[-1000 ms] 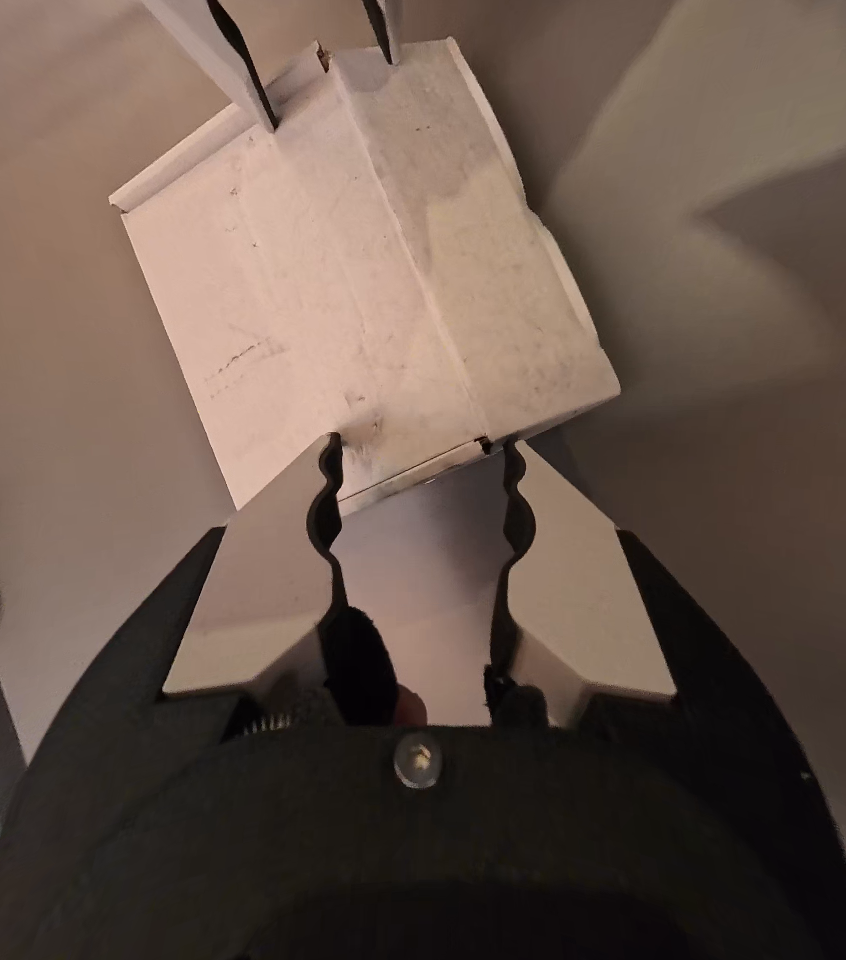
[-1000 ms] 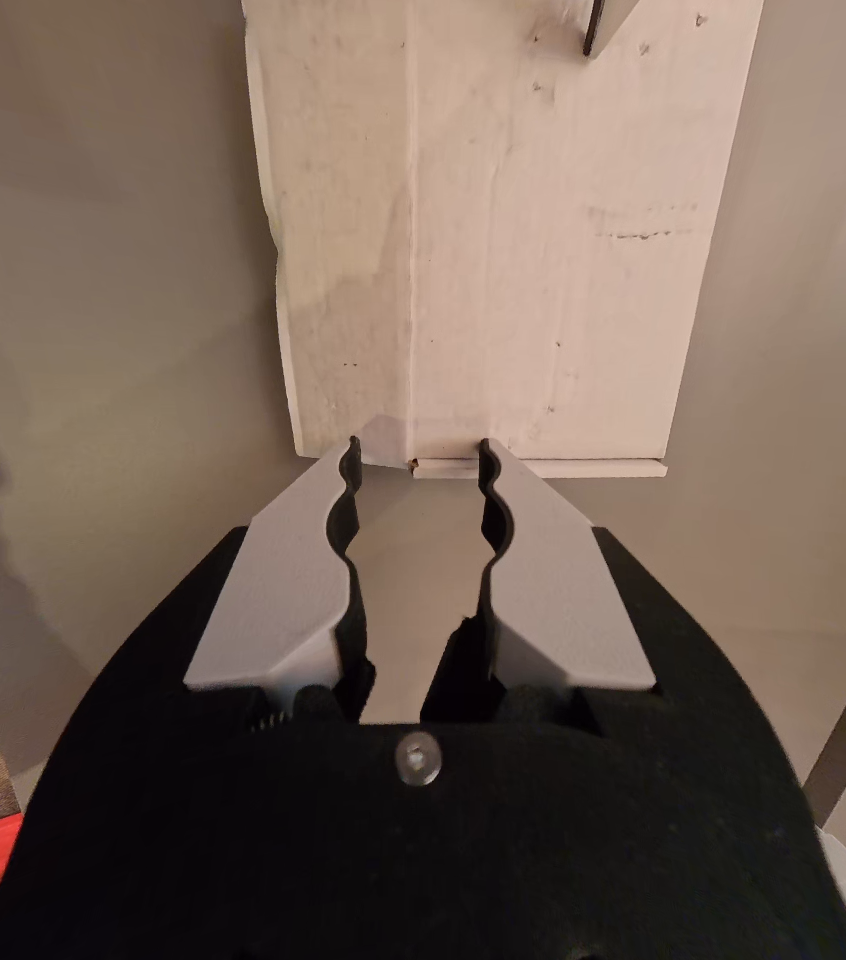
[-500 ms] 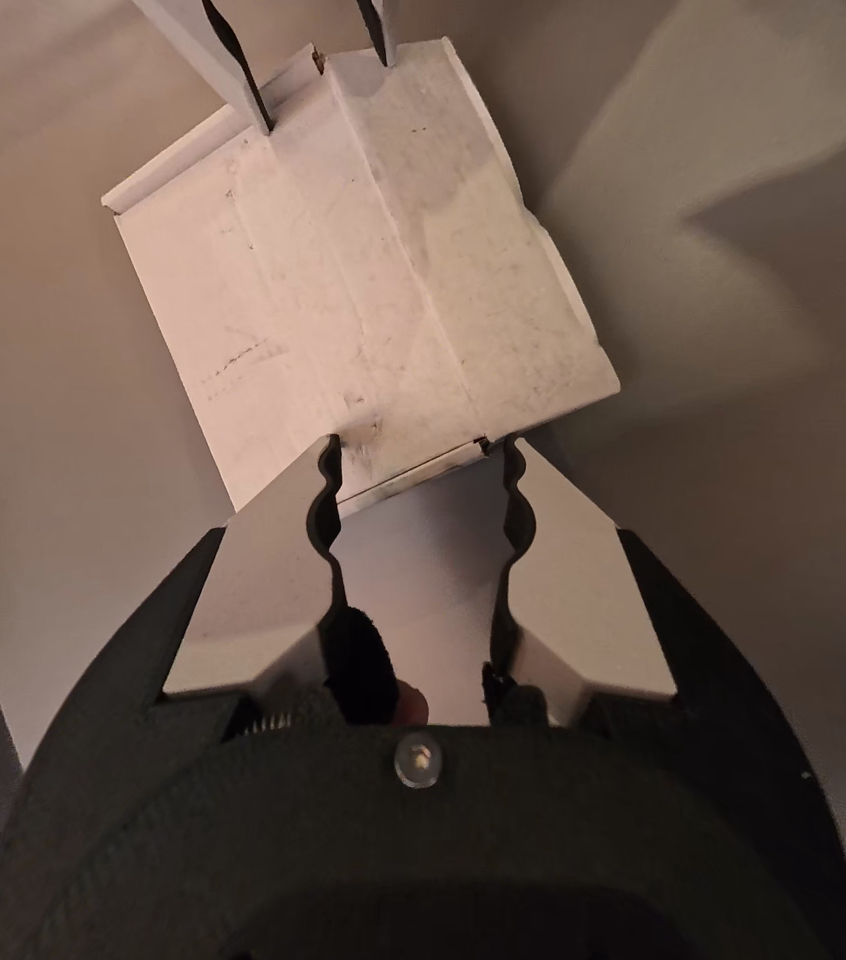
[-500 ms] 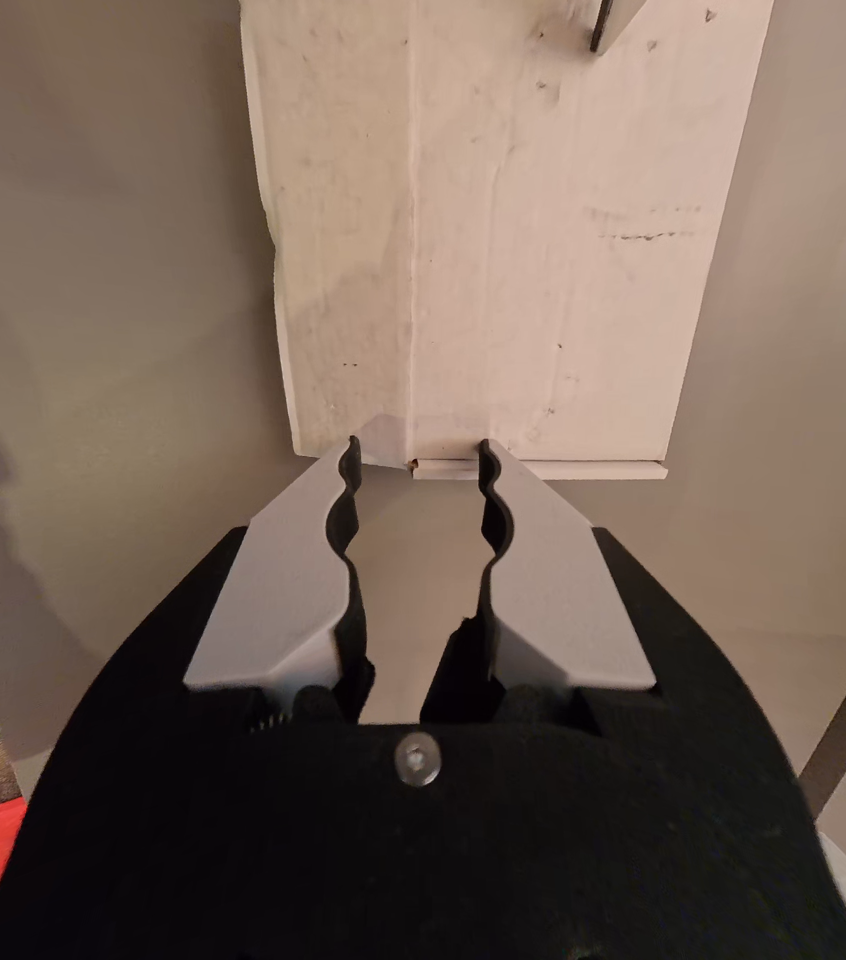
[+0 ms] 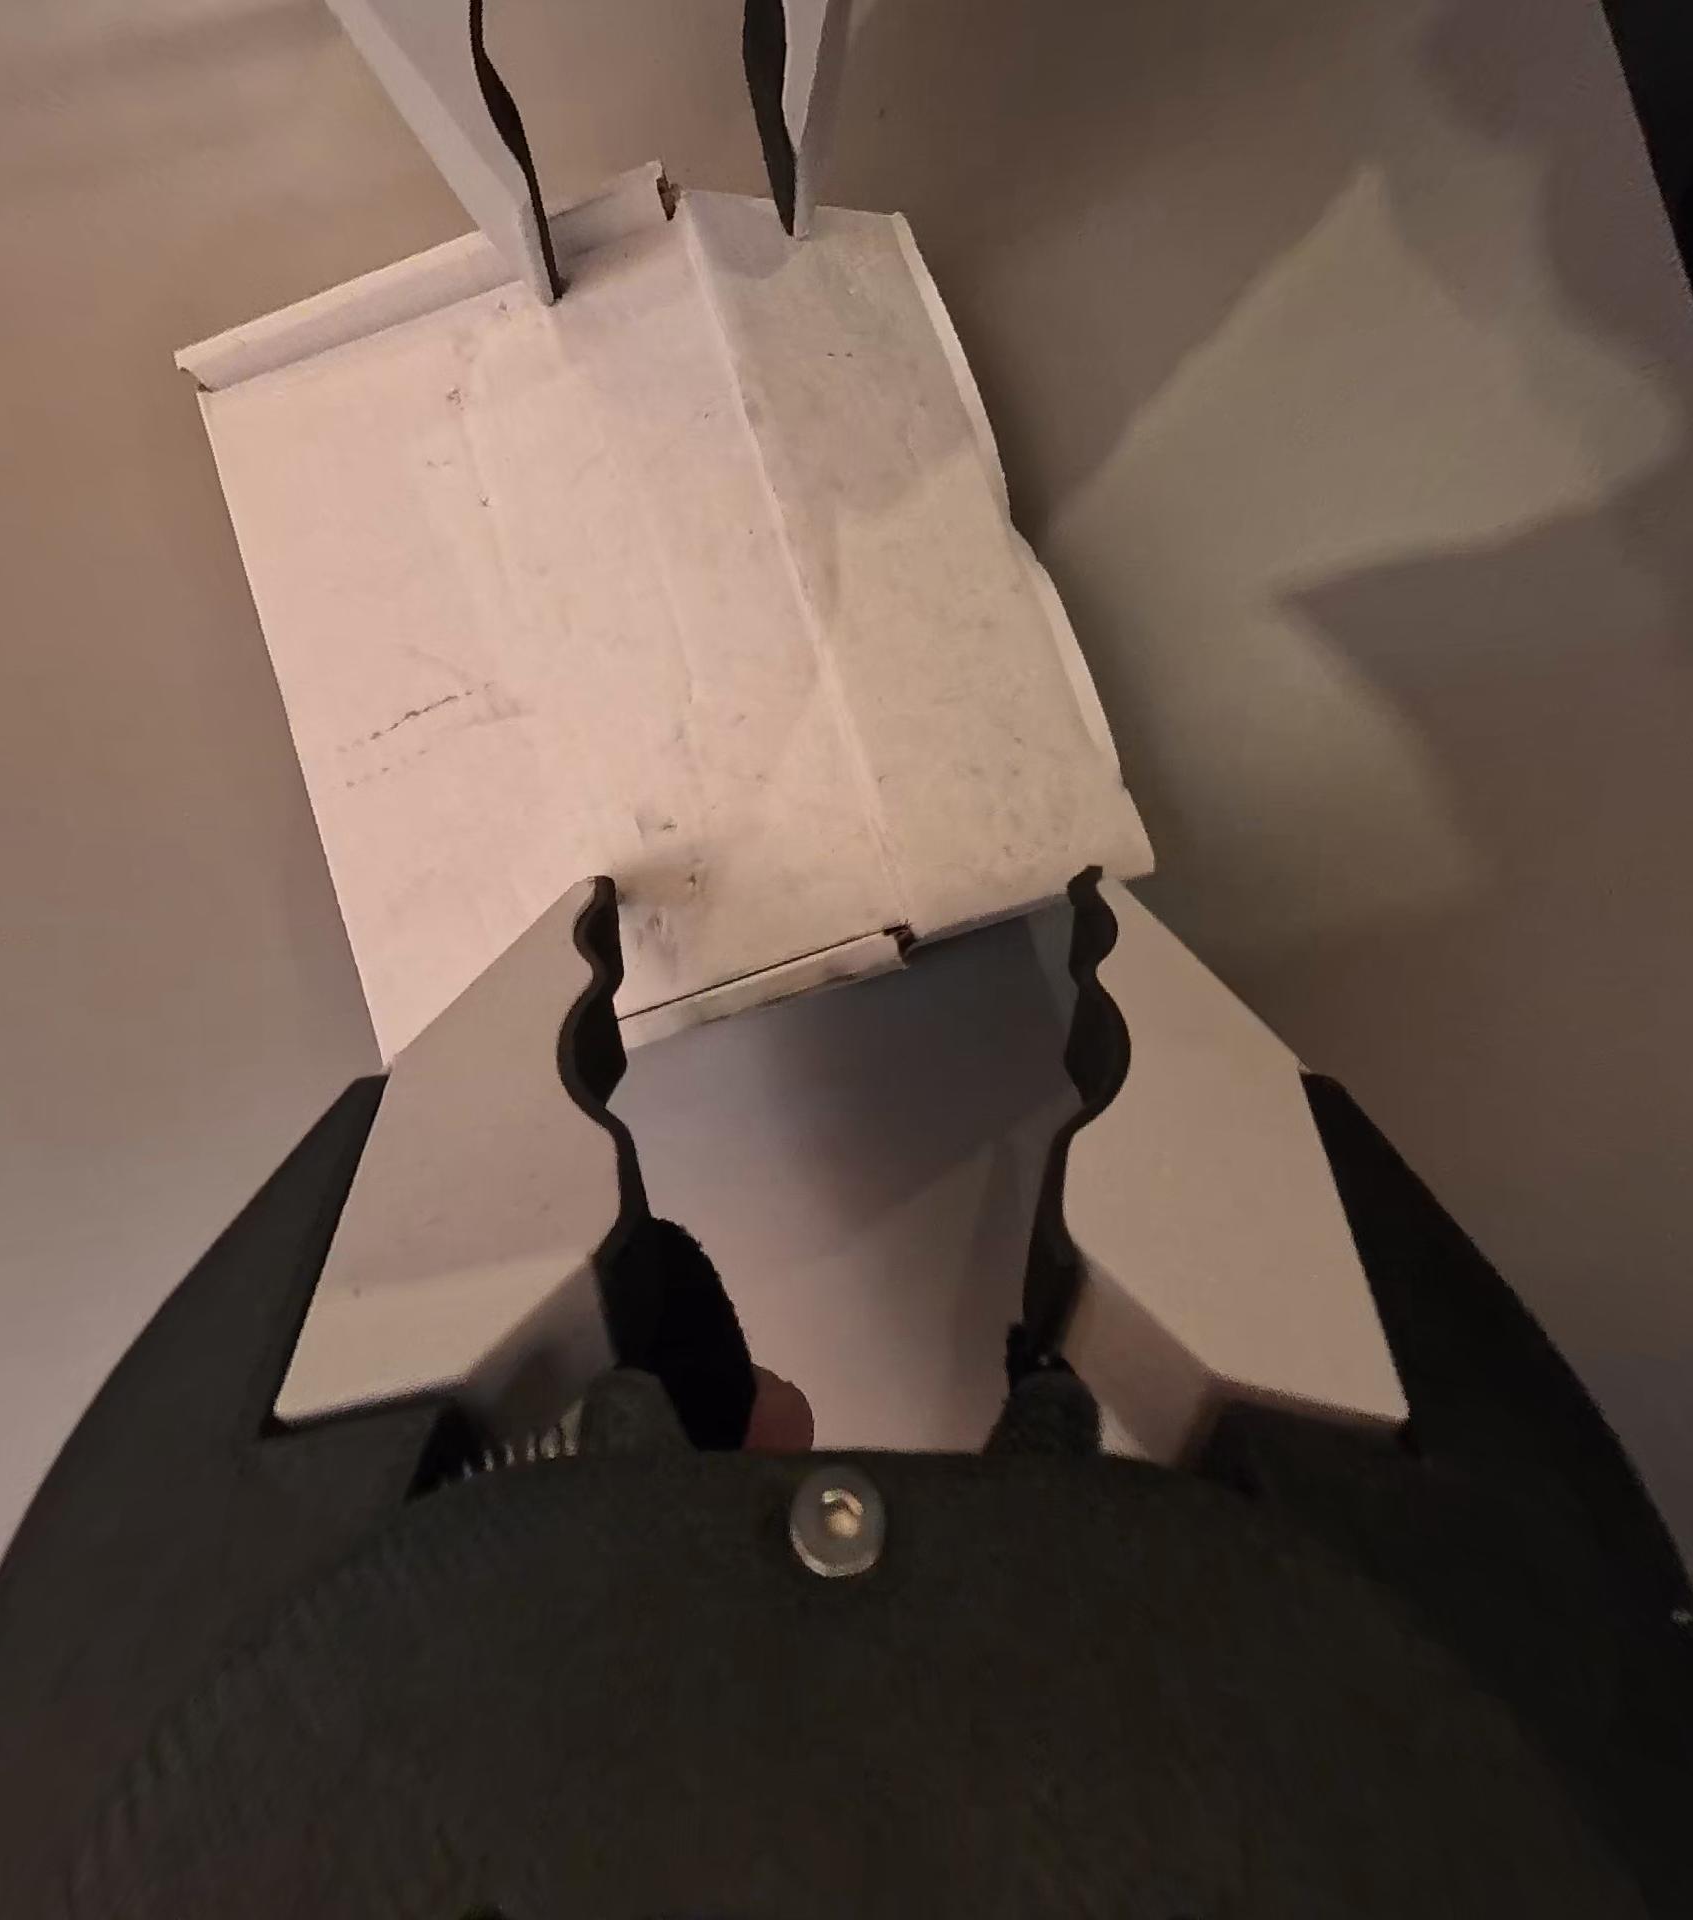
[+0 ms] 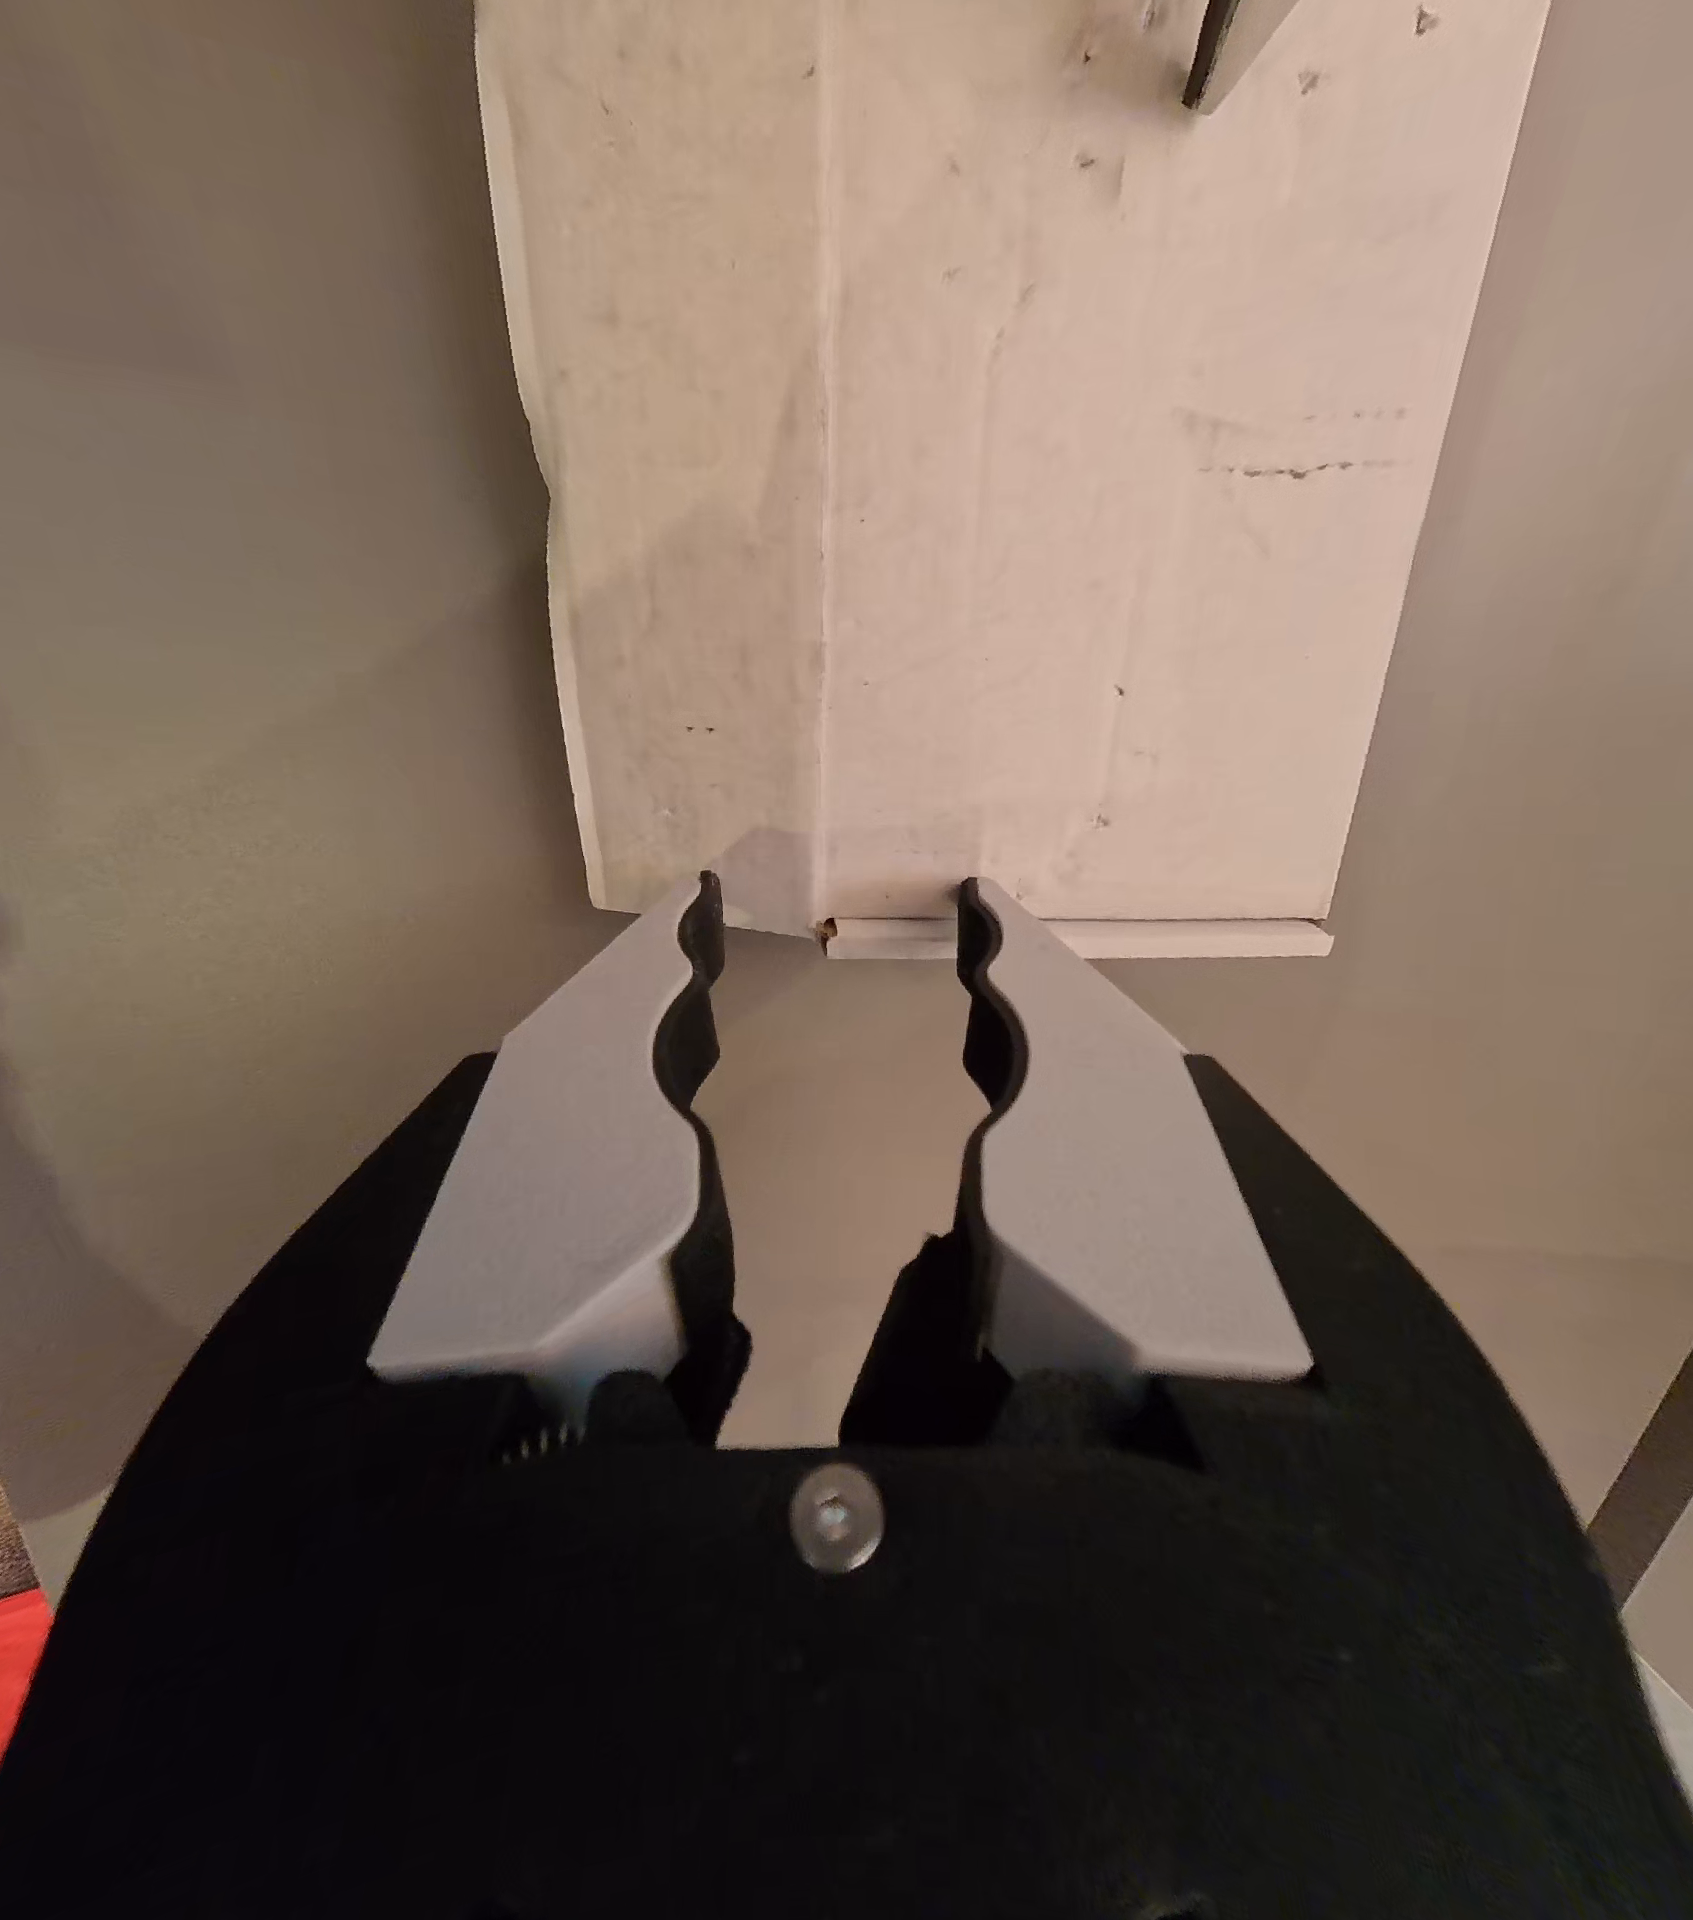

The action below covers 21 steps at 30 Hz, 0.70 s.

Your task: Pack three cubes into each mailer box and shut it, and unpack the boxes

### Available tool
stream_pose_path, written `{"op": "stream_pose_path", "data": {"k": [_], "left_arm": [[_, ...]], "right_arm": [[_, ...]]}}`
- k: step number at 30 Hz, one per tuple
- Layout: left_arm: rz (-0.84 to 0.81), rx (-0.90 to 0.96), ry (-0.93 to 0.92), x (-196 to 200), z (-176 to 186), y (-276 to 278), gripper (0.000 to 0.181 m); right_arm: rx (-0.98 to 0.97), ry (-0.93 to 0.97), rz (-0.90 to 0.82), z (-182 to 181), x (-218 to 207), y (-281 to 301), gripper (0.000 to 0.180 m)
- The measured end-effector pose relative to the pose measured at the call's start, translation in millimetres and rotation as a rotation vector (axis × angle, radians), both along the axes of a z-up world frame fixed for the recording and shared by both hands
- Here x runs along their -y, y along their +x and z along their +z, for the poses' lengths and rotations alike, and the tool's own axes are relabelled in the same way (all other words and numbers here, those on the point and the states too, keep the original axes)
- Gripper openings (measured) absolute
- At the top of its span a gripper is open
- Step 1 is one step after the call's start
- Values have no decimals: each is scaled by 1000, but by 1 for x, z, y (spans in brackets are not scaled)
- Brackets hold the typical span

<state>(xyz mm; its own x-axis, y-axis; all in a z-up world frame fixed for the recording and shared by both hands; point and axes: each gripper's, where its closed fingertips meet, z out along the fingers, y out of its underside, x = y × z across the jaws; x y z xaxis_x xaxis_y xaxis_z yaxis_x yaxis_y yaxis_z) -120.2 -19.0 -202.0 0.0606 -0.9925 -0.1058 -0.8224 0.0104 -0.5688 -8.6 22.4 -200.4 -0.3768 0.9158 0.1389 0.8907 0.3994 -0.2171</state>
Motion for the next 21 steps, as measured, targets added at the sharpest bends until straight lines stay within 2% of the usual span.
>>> {"op": "stream_pose_path", "data": {"k": [6,13,21], "left_arm": [[87,-37,74,-6,-3,2,78],[62,-37,152,-8,-5,2,75],[66,-125,364,-18,-10,-2,61]], "right_arm": [[3,12,-2,0,-1,0,43],[7,24,-4,0,-3,-1,39],[-35,105,10,-1,-7,-3,32]]}}
